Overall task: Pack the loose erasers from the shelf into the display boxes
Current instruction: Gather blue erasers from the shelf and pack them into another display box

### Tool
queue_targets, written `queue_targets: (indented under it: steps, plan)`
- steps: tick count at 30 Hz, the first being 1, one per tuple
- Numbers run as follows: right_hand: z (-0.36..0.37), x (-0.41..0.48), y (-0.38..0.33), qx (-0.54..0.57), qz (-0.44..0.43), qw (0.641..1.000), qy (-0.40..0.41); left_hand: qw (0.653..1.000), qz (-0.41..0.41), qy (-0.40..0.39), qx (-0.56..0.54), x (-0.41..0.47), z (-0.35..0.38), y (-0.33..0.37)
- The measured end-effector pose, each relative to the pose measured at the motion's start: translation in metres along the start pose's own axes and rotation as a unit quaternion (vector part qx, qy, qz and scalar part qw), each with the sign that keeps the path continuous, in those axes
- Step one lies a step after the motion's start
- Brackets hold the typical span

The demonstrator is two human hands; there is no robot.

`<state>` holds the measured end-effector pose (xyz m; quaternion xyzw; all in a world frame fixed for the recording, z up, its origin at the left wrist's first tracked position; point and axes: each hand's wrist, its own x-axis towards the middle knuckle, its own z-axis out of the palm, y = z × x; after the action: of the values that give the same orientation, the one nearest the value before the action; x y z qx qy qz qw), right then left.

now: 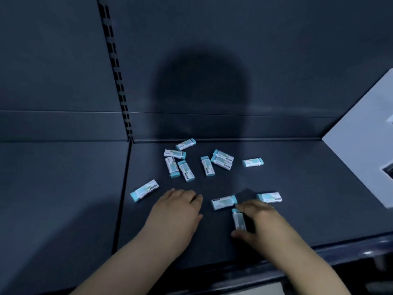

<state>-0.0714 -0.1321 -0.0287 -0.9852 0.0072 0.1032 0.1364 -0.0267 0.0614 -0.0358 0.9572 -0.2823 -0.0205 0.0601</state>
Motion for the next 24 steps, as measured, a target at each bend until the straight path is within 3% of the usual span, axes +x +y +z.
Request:
queue_targets:
  steps: [5,8,12,24]
  plan:
    - [-0.006,0.018,0.025,-0.004,-0.087,0.996,0.015,0.999,-0.012,0.032,-0.04,0.028,0.003,0.036]
    - [-0.012,0.024,0.037,-0.011,-0.151,0.988,-0.003,0.997,-0.058,0.003,-0.057,0.037,0.008,0.05]
    - [-0.019,0.033,0.054,-0.018,-0.208,0.977,-0.034,0.989,-0.142,0.022,-0.047,0.043,0.024,0.06]
    - [-0.016,0.058,0.069,0.062,-0.219,0.974,-0.02,0.962,-0.243,0.03,-0.119,0.027,0.022,0.072]
